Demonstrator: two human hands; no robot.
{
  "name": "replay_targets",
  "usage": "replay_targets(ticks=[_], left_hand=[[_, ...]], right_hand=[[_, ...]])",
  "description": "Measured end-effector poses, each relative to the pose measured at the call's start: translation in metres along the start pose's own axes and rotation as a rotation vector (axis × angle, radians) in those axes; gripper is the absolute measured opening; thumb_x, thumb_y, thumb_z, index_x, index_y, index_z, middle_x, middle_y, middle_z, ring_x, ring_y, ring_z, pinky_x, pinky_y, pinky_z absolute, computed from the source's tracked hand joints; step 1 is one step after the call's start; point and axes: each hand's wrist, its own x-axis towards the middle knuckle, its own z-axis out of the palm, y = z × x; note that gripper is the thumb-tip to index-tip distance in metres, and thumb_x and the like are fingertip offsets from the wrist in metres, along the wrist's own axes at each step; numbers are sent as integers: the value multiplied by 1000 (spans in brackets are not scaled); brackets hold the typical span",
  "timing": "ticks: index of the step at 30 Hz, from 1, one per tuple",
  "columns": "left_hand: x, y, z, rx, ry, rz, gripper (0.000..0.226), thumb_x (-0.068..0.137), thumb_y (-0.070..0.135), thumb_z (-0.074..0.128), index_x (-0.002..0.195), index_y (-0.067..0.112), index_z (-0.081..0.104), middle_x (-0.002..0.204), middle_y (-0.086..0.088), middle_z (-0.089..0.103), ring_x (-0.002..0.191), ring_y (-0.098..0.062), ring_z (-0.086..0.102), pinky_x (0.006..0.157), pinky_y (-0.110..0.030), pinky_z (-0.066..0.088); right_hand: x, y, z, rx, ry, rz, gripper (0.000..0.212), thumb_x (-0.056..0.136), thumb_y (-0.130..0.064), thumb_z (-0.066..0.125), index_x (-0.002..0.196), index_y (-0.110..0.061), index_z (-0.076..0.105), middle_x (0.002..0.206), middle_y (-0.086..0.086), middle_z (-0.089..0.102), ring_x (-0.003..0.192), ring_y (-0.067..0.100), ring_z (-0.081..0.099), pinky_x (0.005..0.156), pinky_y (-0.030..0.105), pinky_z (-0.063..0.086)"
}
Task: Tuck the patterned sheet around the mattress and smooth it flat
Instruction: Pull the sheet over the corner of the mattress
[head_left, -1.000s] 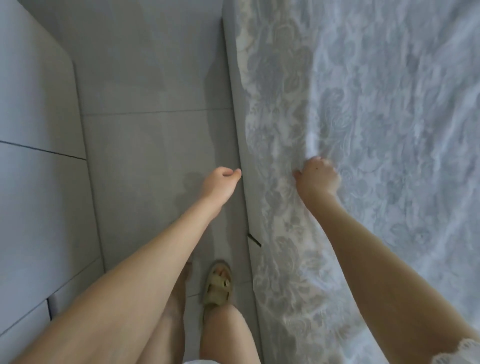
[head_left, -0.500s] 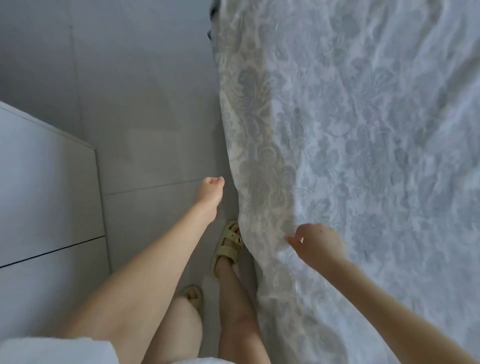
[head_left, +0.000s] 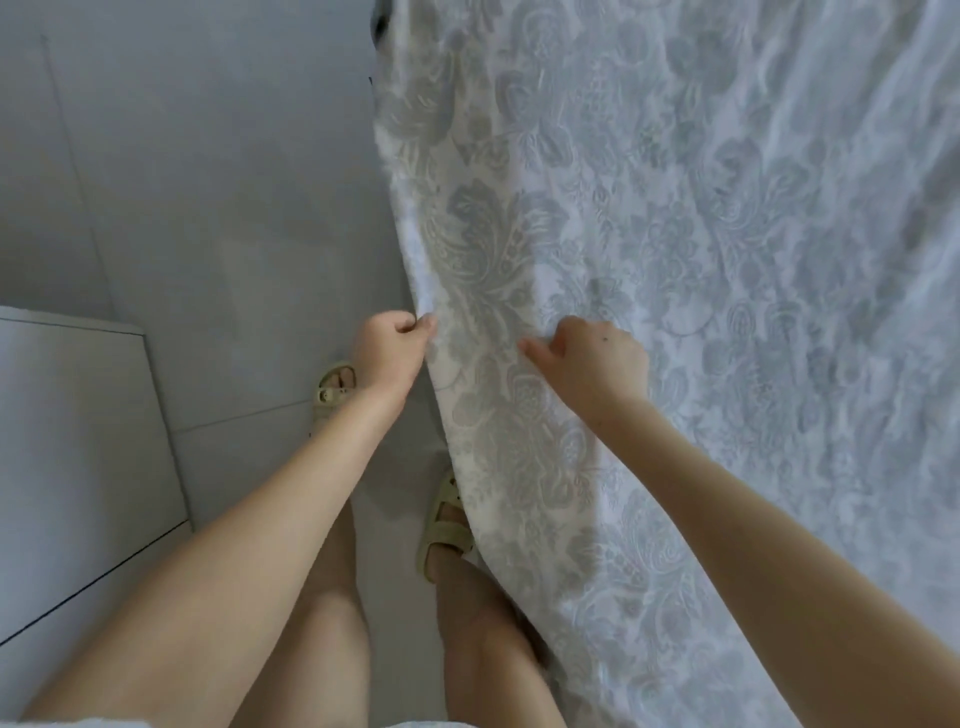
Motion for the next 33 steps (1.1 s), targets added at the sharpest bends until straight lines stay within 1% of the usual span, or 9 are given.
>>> replay_targets(ticks=[3, 7, 11, 14, 18, 21, 24, 28, 33], left_hand=[[-35, 21, -57, -65, 111, -54, 41, 74, 29, 77, 53, 5, 52, 49, -3, 44, 51, -17, 41, 53, -26, 32], [-84, 74, -87, 24, -50, 135, 45, 68, 27, 80, 49, 19, 41, 38, 11, 42, 41, -4, 37, 43, -15, 26], [-61, 114, -95, -140, -114, 130, 50, 76, 42, 71, 51, 23, 31, 44, 11, 31, 46, -5, 28, 48, -19, 27], [8, 116, -97, -170, 22, -23, 43, 87, 41, 60, 60, 18, 36, 57, 6, 38, 56, -12, 38, 61, -29, 32], [92, 117, -76, -37, -16, -157, 45, 94, 38, 48, 86, -5, 56, 89, -33, 53, 86, -39, 56, 74, -39, 43], [137, 127, -62, -22, -29, -150, 45, 92, 41, 52, 105, -1, 59, 109, -21, 62, 108, -33, 57, 87, -37, 43], [172, 147, -55, 34, -70, -107, 59, 91, 45, 51, 118, -7, 54, 123, -26, 57, 113, -38, 55, 91, -42, 43], [202, 180, -59, 166, -85, -22, 53, 90, 47, 51, 131, 13, 49, 132, -6, 55, 121, -26, 52, 94, -31, 39], [239, 216, -59, 319, -151, 93, 56, 94, 48, 43, 138, 14, 44, 142, -7, 47, 129, -25, 46, 103, -33, 37]], right_hand=[[2, -21, -16, 143, -50, -10, 54, 85, -65, 47, 97, -14, 60, 83, 0, 66, 78, 21, 61, 65, 31, 48], [1, -49, -35, 206, -80, -49, 61, 80, -73, 41, 85, -15, 60, 74, -5, 63, 70, 15, 60, 65, 31, 50], [17, -49, -54, 147, -123, 21, 61, 82, -73, 34, 96, -22, 64, 88, -7, 68, 78, 13, 62, 64, 27, 47], [38, -48, -67, 56, -94, 53, 51, 90, -63, 38, 103, -20, 64, 95, -4, 70, 84, 17, 63, 62, 26, 39], [75, -62, -78, 64, -68, 103, 46, 94, -54, 40, 105, -16, 64, 98, 1, 69, 87, 21, 62, 62, 27, 40], [105, -78, -83, 40, -9, 122, 44, 93, -54, 40, 108, -19, 62, 96, 1, 69, 85, 21, 62, 65, 29, 47], [131, -95, -96, 59, 79, 108, 43, 94, -50, 43, 119, -17, 57, 108, 2, 65, 94, 23, 61, 70, 30, 47], [169, -112, -117, 20, 184, 21, 45, 95, -43, 47, 131, -17, 46, 126, 5, 54, 112, 26, 51, 73, 32, 42], [222, -125, -139, -22, 205, -54, 51, 95, -42, 47, 138, -16, 40, 136, 6, 48, 121, 28, 43, 85, 35, 43]])
